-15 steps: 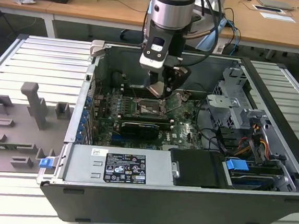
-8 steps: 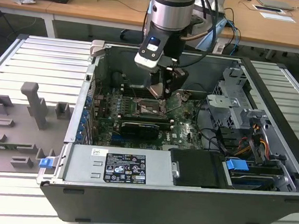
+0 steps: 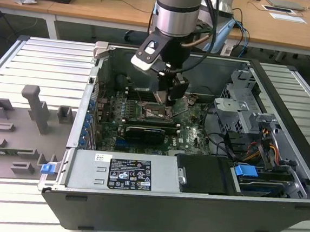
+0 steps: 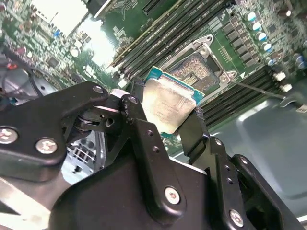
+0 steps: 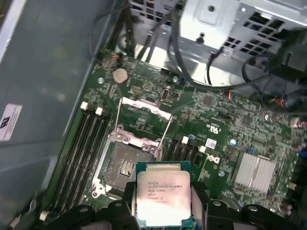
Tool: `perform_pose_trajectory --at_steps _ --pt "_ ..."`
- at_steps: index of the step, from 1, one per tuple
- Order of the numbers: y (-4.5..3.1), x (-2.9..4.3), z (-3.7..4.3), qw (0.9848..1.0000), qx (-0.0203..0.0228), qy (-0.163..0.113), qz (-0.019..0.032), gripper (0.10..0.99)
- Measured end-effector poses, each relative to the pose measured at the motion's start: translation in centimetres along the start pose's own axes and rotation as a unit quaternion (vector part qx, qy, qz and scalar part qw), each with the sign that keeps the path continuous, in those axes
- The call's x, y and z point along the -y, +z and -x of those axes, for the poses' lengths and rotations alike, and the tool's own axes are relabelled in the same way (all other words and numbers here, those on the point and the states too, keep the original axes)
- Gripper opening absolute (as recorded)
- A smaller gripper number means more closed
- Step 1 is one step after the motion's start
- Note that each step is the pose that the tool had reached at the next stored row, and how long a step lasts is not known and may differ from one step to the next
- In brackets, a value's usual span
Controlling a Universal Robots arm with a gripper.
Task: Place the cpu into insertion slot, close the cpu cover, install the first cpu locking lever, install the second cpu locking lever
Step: 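Place the cpu into insertion slot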
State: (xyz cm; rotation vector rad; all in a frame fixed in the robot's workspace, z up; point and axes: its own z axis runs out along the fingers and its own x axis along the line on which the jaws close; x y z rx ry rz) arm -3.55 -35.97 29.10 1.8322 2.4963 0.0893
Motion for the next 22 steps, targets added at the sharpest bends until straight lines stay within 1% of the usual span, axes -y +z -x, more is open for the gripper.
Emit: perform_pose_trajectory --at_steps 2,4,6,7,10,11,16,22 --pt "0.11 0.01 0.00 0.9999 0.0011 0.016 0.0000 0.541" --pt "0.31 0.02 0.00 0.9988 0.0035 0.048 -0.0001 0.541" --pt "0.50 0.04 0.00 0.9969 0.0056 0.078 0.0000 0.541" --pt "0.57 0.04 0.00 0.9962 0.0063 0.086 -0.0001 0.541" --pt "0.91 0.07 0.00 0.9934 0.0083 0.114 -0.0002 0.541" --pt "1.02 0.08 0.00 0.9929 0.0086 0.119 -0.0002 0.541" --pt "1.56 0.10 -0.08 0.9920 0.0087 0.126 -0.0001 0.541" --pt "2.26 -0.06 -0.73 0.9911 0.0093 0.133 -0.0001 0.541"
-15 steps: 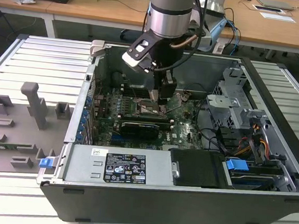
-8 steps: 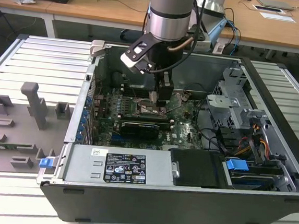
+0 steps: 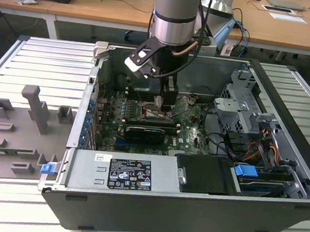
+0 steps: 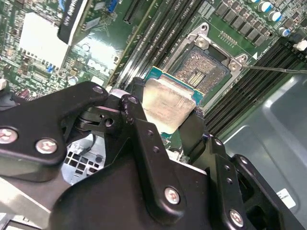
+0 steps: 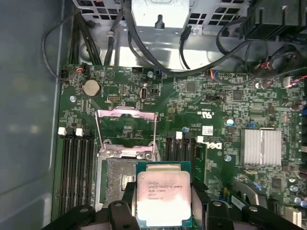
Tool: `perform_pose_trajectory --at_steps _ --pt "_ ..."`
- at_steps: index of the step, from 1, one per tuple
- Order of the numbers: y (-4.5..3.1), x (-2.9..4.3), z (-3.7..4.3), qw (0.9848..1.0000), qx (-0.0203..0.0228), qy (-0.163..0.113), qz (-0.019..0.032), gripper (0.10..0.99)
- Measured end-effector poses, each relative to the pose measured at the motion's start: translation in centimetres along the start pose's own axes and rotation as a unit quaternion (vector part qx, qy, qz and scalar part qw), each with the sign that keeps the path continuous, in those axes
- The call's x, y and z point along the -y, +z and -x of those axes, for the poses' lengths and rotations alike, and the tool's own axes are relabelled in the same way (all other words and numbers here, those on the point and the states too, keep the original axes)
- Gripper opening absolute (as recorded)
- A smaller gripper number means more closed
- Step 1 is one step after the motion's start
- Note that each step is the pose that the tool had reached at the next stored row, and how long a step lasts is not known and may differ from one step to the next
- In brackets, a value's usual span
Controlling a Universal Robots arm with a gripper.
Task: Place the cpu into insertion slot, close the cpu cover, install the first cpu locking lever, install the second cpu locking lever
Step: 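Place the cpu into insertion slot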
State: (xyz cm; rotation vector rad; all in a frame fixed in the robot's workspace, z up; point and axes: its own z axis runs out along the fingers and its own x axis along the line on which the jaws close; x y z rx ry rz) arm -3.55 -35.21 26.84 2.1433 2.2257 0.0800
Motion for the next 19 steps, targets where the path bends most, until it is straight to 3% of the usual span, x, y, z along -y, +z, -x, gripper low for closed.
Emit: perform_pose_trajectory --at_steps 12,19 --pt "2.19 0.11 -1.66 1.0000 0.0003 0.004 0.0000 0.541" --pt "2.99 0.53 -2.42 0.9999 0.0008 0.011 -0.0006 0.541"
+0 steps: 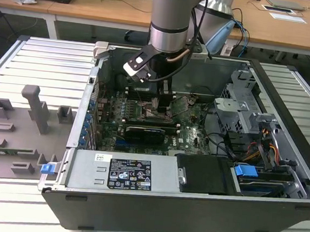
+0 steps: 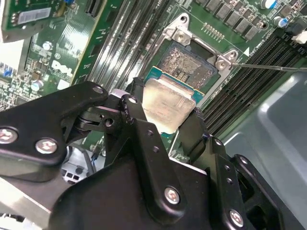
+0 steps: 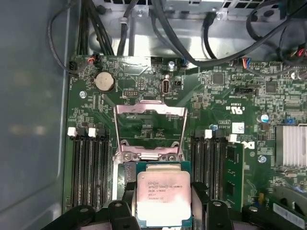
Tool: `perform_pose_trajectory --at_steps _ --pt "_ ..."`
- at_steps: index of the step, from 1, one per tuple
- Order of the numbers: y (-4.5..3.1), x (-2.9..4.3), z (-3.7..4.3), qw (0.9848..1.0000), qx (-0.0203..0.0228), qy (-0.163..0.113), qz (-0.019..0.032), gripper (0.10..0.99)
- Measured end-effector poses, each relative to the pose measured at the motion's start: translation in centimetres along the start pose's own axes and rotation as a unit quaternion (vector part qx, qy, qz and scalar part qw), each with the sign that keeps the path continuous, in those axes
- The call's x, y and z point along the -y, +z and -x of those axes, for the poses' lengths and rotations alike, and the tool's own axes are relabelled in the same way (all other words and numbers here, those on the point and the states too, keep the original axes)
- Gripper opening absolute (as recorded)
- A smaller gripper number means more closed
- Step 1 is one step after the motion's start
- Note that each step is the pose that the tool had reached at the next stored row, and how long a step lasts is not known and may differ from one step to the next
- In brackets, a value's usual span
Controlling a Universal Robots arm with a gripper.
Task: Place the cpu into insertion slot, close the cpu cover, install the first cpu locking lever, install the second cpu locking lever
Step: 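Place the cpu into insertion slot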
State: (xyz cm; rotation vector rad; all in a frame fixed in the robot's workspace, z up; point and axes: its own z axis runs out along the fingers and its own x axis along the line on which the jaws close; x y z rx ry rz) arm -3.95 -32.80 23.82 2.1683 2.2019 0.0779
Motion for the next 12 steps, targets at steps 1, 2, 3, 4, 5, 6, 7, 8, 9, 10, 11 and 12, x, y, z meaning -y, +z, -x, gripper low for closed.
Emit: perform_pose_trajectory --at_steps 1,2,3,4,5,6,7,8,9,10,11,12 --pt "0.21 0.13 -0.01 1.0000 0.0002 0.002 -0.0001 0.541" --pt "0.43 0.25 -0.01 1.0000 0.0002 0.004 -0.0002 0.541" --pt "0.55 0.34 -0.03 1.0000 0.0003 0.004 -0.0002 0.541" --pt "0.66 0.43 -0.07 1.0000 0.0003 0.005 -0.0003 0.541" --pt "0.74 0.48 -0.11 1.0000 0.0004 0.005 -0.0003 0.541" --pt "0.83 0.54 -0.17 1.0000 0.0004 0.005 -0.0003 0.541" --pt "1.01 0.63 -0.27 1.0000 0.0004 0.006 -0.0004 0.541" --pt "1.18 0.70 -0.35 1.0000 0.0004 0.007 -0.0004 0.541" --pt "1.30 0.75 -0.42 1.0000 0.0005 0.007 -0.0005 0.541" --pt "1.36 0.77 -0.46 1.0000 0.0006 0.007 -0.0005 0.541" --pt "1.48 0.80 -0.55 1.0000 0.0006 0.008 -0.0006 0.541" --pt "1.56 0.82 -0.64 1.0000 0.0005 0.008 -0.0005 0.541"
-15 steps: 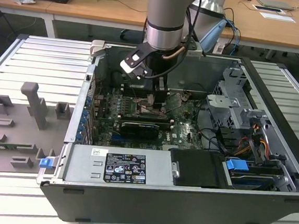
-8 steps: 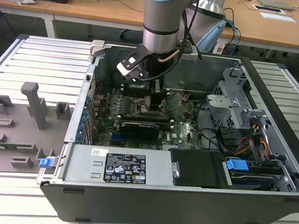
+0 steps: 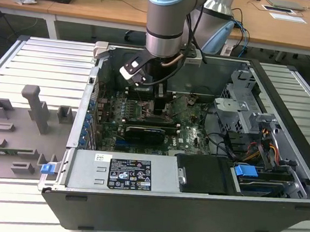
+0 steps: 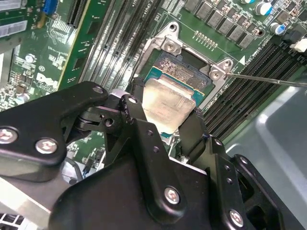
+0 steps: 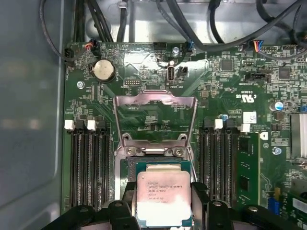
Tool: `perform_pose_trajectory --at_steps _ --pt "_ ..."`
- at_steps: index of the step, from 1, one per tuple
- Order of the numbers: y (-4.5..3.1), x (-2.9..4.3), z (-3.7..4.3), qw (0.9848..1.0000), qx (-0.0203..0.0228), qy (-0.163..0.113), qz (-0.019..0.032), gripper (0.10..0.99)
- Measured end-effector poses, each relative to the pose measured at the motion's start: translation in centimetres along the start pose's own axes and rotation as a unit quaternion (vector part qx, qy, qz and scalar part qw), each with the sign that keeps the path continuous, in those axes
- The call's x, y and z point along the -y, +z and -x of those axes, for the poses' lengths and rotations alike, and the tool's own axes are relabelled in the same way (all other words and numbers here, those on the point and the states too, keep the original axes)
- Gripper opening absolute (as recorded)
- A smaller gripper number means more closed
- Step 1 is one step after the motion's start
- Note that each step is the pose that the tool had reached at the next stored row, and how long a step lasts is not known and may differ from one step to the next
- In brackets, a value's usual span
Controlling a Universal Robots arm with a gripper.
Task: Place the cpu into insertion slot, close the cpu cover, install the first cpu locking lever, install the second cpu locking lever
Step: 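Place the cpu into insertion slot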
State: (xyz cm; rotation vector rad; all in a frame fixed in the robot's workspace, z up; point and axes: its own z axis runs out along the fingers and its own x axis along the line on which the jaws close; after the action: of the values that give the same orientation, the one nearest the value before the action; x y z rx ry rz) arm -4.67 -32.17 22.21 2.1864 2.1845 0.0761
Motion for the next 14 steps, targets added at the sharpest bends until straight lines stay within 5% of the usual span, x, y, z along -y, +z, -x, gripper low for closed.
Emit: perform_pose_trajectory --at_steps 14 --pt "1.78 0.39 -0.50 1.0000 0.0003 0.004 -0.0016 0.541"
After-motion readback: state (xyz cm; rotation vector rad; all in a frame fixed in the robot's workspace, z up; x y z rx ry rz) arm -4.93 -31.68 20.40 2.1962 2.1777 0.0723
